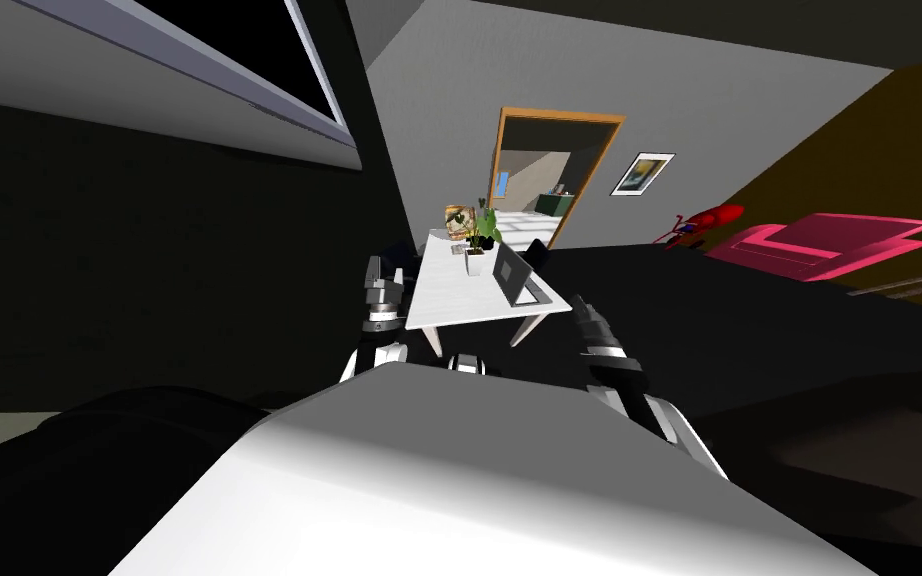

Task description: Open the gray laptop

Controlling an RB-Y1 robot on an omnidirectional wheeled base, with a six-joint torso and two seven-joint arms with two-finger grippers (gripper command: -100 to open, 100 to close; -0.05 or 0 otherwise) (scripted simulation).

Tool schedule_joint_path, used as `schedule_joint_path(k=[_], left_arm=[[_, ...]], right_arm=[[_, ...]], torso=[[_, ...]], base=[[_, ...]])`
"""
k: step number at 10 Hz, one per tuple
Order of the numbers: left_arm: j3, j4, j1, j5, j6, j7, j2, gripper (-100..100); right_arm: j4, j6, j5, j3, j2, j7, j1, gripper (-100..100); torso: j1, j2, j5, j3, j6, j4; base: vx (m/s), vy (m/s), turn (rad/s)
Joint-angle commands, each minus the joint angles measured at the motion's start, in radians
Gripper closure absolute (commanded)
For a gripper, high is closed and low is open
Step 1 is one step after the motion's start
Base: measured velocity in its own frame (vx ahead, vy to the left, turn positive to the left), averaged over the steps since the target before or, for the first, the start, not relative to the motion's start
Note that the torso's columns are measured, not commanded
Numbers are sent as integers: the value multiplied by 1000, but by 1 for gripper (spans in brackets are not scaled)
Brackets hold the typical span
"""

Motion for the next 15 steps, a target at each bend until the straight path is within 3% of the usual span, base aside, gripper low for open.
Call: schedule_joint_path(k=[1, 8, 15], left_arm=[[0, 0, 0, 0, 0, 0, 0, 0], [0, 0, 0, 0, 0, 0, 0, 0], [0, 0, 0, 0, 0, 0, 0, 0]], right_arm=[[41, 59, 58, -33, -54, 39, 10, -100], [139, 173, 195, -105, -186, 124, 17, -100], [243, 279, 364, -167, -335, 220, -13, -100]], torso=[[0, 0, 0, 0, 0, 0], [0, -1, 0, 0, 0, 0], [1, 0, 0, 0, 0, 0]], base=[[19, 50, 116], [9, 62, 111], [9, 121, 115]])
